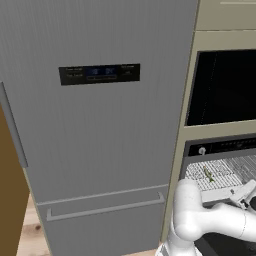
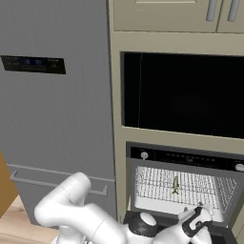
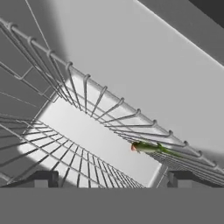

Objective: Take the fish from the oven and place it on the plate on the counter.

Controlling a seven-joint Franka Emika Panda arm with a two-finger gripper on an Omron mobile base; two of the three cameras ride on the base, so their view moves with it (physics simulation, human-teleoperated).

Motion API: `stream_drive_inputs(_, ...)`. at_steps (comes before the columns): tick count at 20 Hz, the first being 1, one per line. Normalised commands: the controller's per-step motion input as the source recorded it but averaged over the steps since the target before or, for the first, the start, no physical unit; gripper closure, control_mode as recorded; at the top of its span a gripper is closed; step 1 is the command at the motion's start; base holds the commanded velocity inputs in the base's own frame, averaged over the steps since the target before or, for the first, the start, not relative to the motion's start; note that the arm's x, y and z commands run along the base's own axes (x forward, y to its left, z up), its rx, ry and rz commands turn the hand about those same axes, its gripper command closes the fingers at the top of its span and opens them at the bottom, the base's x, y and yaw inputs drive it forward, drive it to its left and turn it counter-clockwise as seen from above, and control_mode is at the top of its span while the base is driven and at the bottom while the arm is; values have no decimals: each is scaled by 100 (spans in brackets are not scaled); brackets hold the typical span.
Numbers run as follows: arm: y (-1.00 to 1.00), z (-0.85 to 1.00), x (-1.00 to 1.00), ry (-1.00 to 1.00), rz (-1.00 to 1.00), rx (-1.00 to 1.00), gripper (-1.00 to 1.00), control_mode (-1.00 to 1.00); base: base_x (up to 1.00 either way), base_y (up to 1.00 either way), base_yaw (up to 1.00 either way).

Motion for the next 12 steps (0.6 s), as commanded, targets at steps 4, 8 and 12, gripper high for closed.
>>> stream_drive_inputs(4, 34, -92, -9, -1, 0, 3, -100, -100, 0, 0, 0)
stream_drive_inputs(8, 36, -96, 0, 3, 1, 1, -100, -100, 0, 0, 0)
stream_drive_inputs(12, 29, -100, 0, -6, 4, 18, -100, -100, 0, 0, 0)
